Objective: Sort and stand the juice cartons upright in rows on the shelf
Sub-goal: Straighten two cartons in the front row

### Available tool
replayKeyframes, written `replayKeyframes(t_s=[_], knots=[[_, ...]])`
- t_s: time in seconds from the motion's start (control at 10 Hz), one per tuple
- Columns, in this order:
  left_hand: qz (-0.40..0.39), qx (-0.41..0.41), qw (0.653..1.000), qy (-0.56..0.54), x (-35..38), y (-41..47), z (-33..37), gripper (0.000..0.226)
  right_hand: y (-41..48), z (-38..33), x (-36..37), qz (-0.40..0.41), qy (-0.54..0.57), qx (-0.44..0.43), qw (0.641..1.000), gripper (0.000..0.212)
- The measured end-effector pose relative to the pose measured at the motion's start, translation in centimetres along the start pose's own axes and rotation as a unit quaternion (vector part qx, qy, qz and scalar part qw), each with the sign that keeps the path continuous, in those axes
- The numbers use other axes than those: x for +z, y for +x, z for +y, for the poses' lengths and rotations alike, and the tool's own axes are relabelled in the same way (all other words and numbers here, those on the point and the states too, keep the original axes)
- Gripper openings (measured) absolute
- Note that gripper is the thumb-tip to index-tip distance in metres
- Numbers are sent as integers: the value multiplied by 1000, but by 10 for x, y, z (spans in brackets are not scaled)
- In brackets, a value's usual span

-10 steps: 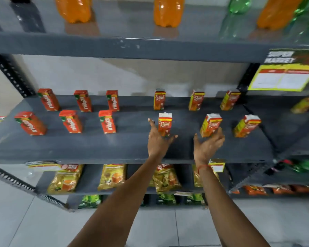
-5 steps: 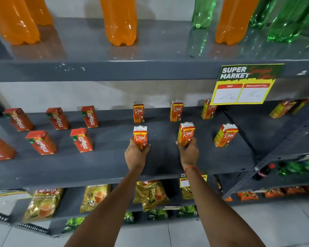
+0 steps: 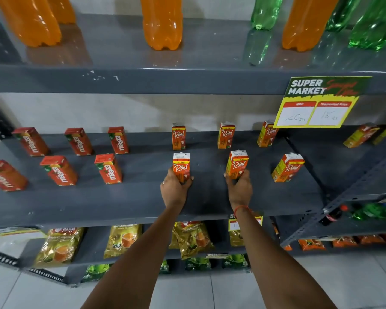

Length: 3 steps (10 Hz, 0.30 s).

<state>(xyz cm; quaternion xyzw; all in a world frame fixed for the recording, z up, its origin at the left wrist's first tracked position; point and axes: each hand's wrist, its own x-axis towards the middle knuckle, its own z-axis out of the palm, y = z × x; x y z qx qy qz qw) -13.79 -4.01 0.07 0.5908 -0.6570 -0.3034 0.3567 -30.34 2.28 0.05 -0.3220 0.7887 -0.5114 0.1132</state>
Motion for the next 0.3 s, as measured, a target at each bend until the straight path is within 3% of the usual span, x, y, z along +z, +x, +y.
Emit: replayKeyframes(t_s=[0.2, 0.3], knots=[[-25, -12, 1000, 2, -6, 1, 4, 57, 0, -7, -5, -29, -23, 29, 999, 52], [-61, -25, 997, -36, -10, 3, 4, 74, -7, -18, -2, -3, -21, 36, 999, 84]])
